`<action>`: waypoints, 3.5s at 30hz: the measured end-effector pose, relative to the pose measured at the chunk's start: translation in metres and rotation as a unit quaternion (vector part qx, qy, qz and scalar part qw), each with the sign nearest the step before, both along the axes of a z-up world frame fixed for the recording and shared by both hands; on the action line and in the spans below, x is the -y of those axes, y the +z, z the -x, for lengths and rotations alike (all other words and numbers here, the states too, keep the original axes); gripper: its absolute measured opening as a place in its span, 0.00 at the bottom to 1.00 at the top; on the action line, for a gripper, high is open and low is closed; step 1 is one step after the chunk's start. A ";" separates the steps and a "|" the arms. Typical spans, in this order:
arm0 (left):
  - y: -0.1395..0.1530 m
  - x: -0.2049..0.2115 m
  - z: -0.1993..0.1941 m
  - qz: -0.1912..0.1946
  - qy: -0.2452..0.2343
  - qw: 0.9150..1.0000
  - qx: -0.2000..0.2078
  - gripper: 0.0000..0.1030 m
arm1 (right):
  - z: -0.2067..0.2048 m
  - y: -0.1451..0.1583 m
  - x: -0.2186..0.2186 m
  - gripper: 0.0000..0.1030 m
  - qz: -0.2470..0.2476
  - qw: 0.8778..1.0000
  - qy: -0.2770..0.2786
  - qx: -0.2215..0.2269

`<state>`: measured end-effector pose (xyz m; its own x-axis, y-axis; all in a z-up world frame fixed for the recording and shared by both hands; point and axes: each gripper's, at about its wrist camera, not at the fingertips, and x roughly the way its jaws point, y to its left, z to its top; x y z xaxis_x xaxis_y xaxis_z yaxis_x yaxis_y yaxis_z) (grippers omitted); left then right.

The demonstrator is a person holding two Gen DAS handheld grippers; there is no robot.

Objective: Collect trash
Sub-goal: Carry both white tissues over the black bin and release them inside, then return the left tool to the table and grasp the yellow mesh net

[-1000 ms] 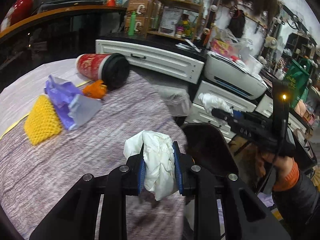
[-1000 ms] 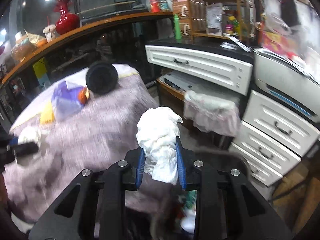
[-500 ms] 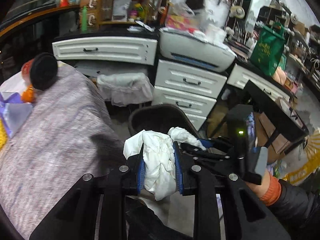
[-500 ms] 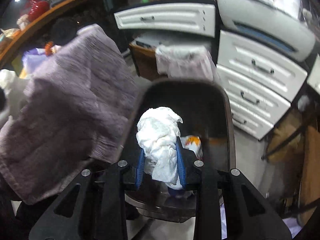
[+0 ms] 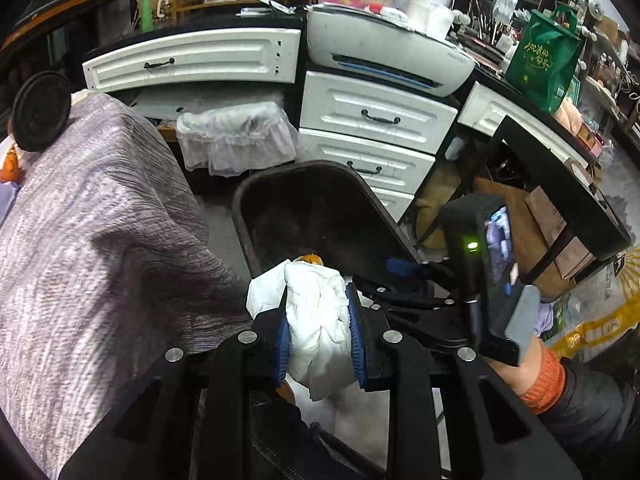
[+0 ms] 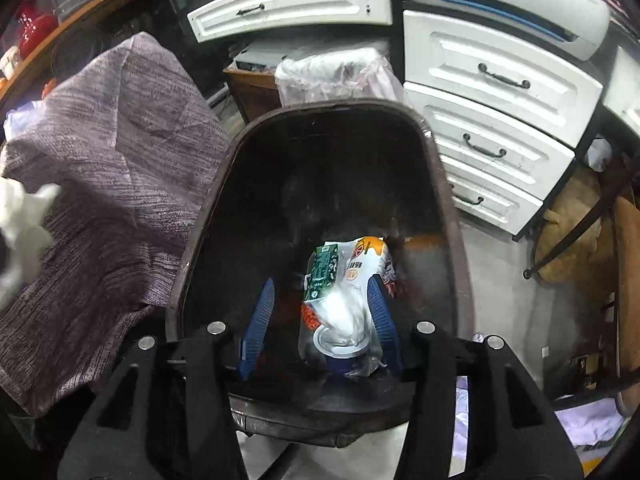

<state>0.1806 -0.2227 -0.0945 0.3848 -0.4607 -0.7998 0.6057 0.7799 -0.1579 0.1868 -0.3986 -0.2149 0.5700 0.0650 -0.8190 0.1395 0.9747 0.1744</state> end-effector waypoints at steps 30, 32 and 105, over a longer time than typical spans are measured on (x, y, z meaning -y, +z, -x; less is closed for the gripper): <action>-0.043 0.090 -0.007 -0.061 -0.060 0.996 -0.008 0.44 | 0.095 0.071 0.048 0.60 0.012 0.993 -0.083 0.081; -0.043 0.091 -0.005 -0.060 -0.064 0.996 -0.003 0.54 | 0.096 0.073 0.050 0.60 0.012 0.993 -0.087 0.083; 0.052 -0.318 -0.136 -0.060 0.237 0.969 0.040 0.94 | -0.086 0.210 -0.211 0.72 -0.007 0.961 0.232 0.152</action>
<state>0.3170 0.0951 -0.0420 0.5940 -0.1219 -0.7952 0.1810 0.9834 -0.0156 0.2726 -0.1871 -0.0053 0.6897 0.3803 -0.6162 -0.3690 0.9168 0.1528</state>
